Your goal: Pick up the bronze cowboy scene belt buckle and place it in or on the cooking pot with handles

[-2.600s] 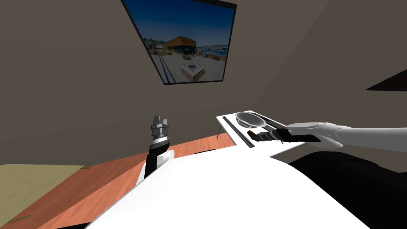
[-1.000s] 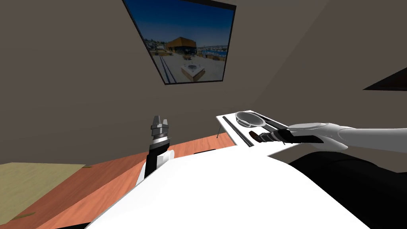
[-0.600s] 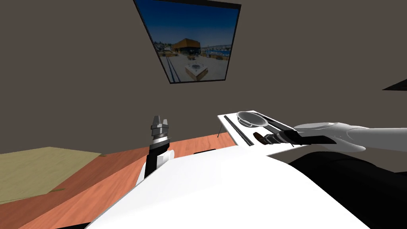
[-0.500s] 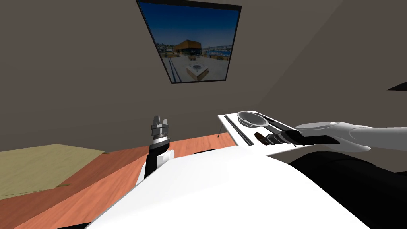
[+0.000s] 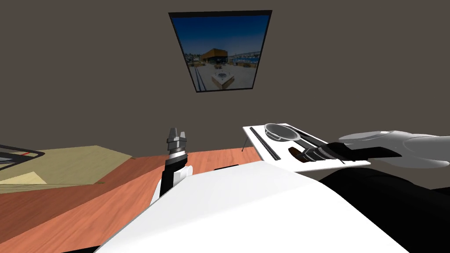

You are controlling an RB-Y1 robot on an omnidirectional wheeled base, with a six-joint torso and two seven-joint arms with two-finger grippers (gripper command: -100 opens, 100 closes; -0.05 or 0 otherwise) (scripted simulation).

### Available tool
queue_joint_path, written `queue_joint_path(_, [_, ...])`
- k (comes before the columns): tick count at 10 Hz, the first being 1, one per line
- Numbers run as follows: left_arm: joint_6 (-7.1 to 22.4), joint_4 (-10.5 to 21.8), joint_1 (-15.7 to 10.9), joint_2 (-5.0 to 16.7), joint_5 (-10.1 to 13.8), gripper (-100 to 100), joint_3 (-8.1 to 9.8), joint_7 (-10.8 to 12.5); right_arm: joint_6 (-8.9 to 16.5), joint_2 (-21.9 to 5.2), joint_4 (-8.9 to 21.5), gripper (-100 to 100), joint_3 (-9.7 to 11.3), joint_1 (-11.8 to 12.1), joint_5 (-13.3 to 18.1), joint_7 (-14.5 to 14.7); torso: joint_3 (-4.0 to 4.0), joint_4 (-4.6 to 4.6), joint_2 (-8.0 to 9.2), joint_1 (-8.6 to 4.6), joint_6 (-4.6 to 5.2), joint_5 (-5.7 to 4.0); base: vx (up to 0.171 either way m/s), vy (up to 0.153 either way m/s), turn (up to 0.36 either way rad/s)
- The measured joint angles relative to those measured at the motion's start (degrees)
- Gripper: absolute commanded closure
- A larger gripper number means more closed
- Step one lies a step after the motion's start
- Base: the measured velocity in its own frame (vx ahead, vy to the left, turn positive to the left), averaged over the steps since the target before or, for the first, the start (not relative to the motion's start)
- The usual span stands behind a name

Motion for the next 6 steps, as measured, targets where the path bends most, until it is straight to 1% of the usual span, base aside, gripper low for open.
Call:
queue_joint_path(1, [0.0, 0.0, 0.0, 0.0, 0.0, 0, 0.00, 0.0, -1.0, -1.0, 0.8, 100, 0.4, 0.5, -1.0, 0.7, -0.02, -0.01, -0.02, 0.02, 0.02, 0.01, -0.072, 0.002, 0.111])
queue_joint_path(2, [0.0, 0.0, 0.0, 0.0, 0.0, 0, 0.00, 0.0, -2.1, -1.2, 2.0, 100, 0.5, 0.5, -0.5, 0.6, -0.03, -0.02, -0.04, 0.06, 0.00, 0.01, -0.070, 0.011, 0.122])
queue_joint_path(3, [0.0, 0.0, 0.0, 0.0, 0.0, 0, 0.00, 0.0, -3.5, -1.9, 3.3, 100, 0.7, 0.6, -0.7, 0.6, -0.04, -0.03, -0.06, 0.12, -0.02, 0.06, -0.060, 0.012, 0.127])
queue_joint_path(4, [0.0, 0.0, 0.0, 0.0, 0.0, 0, 0.00, 0.0, -4.7, -1.8, 4.8, 100, 0.3, 0.4, 0.5, 0.1, -0.07, -0.04, -0.11, 0.15, -0.05, 0.06, -0.062, 0.014, 0.169])
queue_joint_path(5, [0.0, 0.0, 0.0, 0.0, 0.0, 0, 0.00, 0.0, -6.2, -1.8, 6.6, 100, -0.1, 0.2, 1.9, -0.8, -0.10, -0.05, -0.15, 0.17, -0.10, 0.10, -0.039, 0.004, 0.063])
queue_joint_path(6, [0.0, 0.0, 0.0, 0.0, 0.0, 0, 0.00, 0.0, -6.6, -2.8, 6.7, 100, 0.4, 0.5, 0.5, -0.5, -0.13, -0.06, -0.20, 0.19, -0.03, 0.10, -0.026, 0.007, 0.106])
